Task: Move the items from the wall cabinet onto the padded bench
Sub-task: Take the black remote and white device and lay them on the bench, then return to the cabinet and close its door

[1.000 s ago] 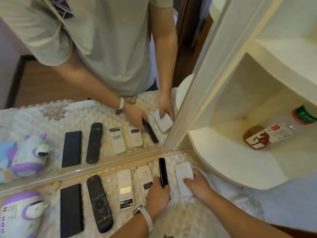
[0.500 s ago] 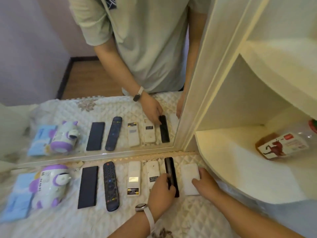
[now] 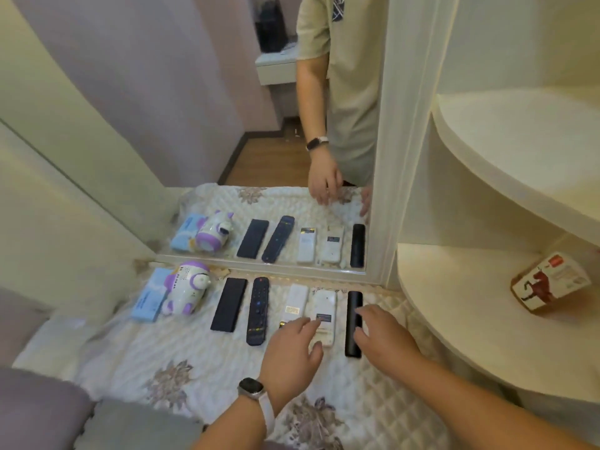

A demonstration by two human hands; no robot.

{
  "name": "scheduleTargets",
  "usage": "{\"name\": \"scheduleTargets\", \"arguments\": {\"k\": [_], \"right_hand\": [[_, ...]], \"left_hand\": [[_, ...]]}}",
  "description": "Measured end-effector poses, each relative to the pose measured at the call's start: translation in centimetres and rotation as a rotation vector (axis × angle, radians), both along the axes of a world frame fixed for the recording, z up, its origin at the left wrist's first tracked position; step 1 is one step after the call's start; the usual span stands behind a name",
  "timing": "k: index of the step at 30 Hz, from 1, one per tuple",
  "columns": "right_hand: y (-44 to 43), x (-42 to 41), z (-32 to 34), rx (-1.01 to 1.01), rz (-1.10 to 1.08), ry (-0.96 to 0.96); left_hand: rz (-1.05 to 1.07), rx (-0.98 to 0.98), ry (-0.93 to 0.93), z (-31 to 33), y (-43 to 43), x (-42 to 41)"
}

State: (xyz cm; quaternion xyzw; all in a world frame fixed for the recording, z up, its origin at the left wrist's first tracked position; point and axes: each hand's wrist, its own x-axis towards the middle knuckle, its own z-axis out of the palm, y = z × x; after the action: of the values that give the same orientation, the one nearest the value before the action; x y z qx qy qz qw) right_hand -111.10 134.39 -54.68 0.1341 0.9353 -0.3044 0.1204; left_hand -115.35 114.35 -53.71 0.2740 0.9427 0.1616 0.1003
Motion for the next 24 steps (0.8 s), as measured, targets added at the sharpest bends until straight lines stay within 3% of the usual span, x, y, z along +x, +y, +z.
{"name": "scheduleTargets", "arguments": {"k": [6, 12, 24], "right_hand": [[-3.2, -0.8, 2.2, 0.163, 0.318, 0.188], [-8.9, -0.6, 4.8, 0.250, 0.565, 0.288], [-26.1, 4.8, 9.7, 0.272, 0.832, 0.492]], "left_hand": [[0.143, -0.051, 0.169, 2.6, -5.5, 2.8], [0.341, -0.104, 0.217, 5.0, -11.0, 6.4], [0.648, -0.114, 0.375, 8.9, -26.6, 17.4]]}}
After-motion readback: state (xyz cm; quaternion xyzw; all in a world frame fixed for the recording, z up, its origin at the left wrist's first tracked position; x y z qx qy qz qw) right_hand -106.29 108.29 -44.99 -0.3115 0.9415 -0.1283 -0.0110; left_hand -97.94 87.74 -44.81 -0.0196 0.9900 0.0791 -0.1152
